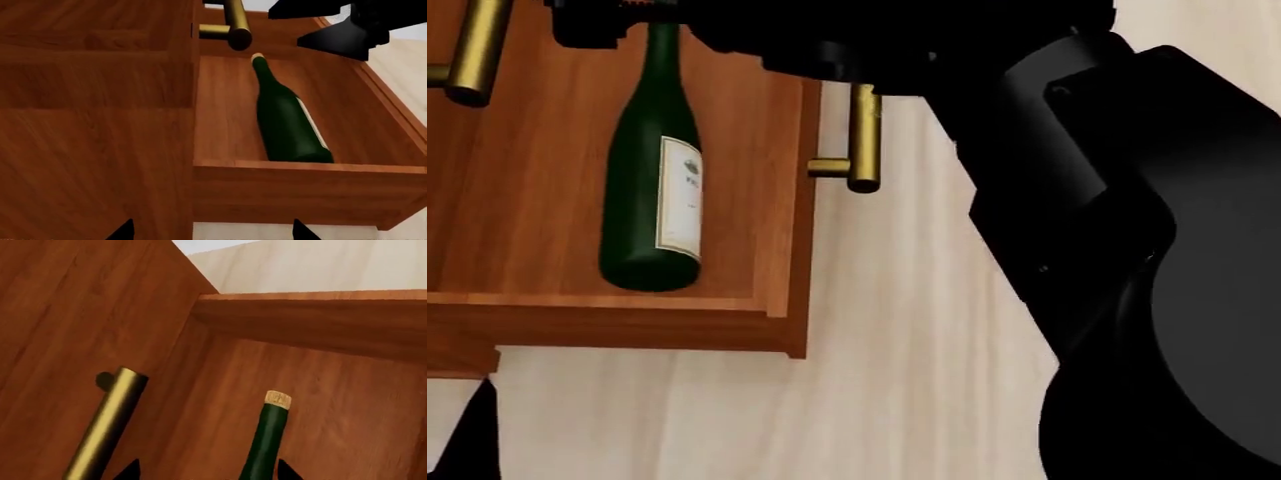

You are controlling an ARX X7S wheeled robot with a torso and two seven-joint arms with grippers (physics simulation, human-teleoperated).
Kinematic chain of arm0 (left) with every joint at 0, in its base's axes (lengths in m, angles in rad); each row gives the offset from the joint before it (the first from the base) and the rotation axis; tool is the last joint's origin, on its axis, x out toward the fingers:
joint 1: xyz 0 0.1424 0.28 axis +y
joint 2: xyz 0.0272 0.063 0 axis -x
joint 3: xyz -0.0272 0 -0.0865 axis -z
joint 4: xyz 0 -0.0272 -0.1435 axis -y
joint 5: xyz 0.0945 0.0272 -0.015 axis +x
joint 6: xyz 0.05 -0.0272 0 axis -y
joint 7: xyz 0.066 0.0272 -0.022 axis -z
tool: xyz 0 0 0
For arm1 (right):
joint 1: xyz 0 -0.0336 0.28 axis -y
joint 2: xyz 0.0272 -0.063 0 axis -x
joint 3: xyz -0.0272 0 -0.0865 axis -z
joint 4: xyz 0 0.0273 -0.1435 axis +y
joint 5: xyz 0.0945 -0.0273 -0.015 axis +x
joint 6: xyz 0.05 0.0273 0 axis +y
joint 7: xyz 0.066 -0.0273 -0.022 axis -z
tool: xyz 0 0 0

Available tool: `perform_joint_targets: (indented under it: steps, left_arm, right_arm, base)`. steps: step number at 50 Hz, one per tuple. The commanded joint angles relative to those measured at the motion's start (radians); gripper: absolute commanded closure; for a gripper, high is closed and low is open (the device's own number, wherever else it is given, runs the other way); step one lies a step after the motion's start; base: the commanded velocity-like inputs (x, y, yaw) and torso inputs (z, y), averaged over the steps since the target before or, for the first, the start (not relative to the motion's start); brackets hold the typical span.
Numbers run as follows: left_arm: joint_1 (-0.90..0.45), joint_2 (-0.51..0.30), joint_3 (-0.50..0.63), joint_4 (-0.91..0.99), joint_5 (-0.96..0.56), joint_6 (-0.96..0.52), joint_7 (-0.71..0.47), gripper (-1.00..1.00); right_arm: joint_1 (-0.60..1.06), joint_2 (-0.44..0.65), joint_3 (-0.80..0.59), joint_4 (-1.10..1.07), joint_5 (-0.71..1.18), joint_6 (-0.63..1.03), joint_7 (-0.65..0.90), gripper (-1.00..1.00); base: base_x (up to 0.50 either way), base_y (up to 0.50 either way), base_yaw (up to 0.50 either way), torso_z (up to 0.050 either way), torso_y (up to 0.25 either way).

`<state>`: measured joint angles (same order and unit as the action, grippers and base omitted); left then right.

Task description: Put the wine bottle in the bottom drawer of the cabinet.

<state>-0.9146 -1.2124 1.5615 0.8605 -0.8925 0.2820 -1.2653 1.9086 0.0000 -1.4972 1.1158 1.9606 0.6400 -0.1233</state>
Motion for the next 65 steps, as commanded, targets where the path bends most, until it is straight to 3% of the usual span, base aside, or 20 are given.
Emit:
perform_joint_targets:
  steps: [1, 30, 40, 47, 55, 62, 65]
  left_arm:
    - [-0.002, 0.011, -0.003, 0.001, -0.004, -0.012, -0.003, -1.0]
    - [-0.005, -0.015, -0.02, 0.031, 0.0, -0.015, -0.022, -1.0]
    - [-0.042, -0.037, -0.036, 0.089, -0.038, -0.068, -0.053, -1.0]
    - [-0.055, -0.08, -0.03, 0.183, -0.024, -0.104, -0.088, -1.0]
    - [-0.323, -0.077, 0.326, 0.186, 0.042, -0.054, -0.148, -1.0]
    - [-0.689, -0.016, 0.824, 0.186, 0.142, 0.077, -0.279, -1.0]
    - [-0.794, -0.025, 0.962, 0.187, 0.186, 0.126, -0.304, -1.0]
  right_arm:
    - [0.064, 0.0, -0.126, 0.02, -0.048, 0.007, 0.032, -1.0]
    - [0.22, 0.002, -0.115, 0.046, -0.068, -0.018, -0.056, -1.0]
    - [0.224, 0.207, -0.047, -0.355, -0.037, -0.102, 0.167, -1.0]
    - [0.22, 0.278, -0.031, -0.484, -0.041, -0.122, 0.226, -1.0]
    - [0.212, 0.372, -0.006, -0.626, -0.025, -0.138, 0.299, -1.0]
    - [0.207, 0.42, 0.007, -0.703, -0.02, -0.145, 0.34, -1.0]
    - [0.206, 0.444, 0.016, -0.744, -0.014, -0.15, 0.363, -1.0]
  base:
    - [0.0, 0.0, 0.0, 0.0, 0.0]
    - [0.0, 0.0, 0.0, 0.0, 0.0]
    - [0.0, 0.0, 0.0, 0.0, 0.0]
    - [0.0, 0.0, 0.0, 0.0, 0.0]
    - [0.0, 0.0, 0.0, 0.0, -0.001]
    - [0.0, 0.0, 0.0, 0.0, 0.0]
    - [0.0, 0.0, 0.0, 0.0, 0.0]
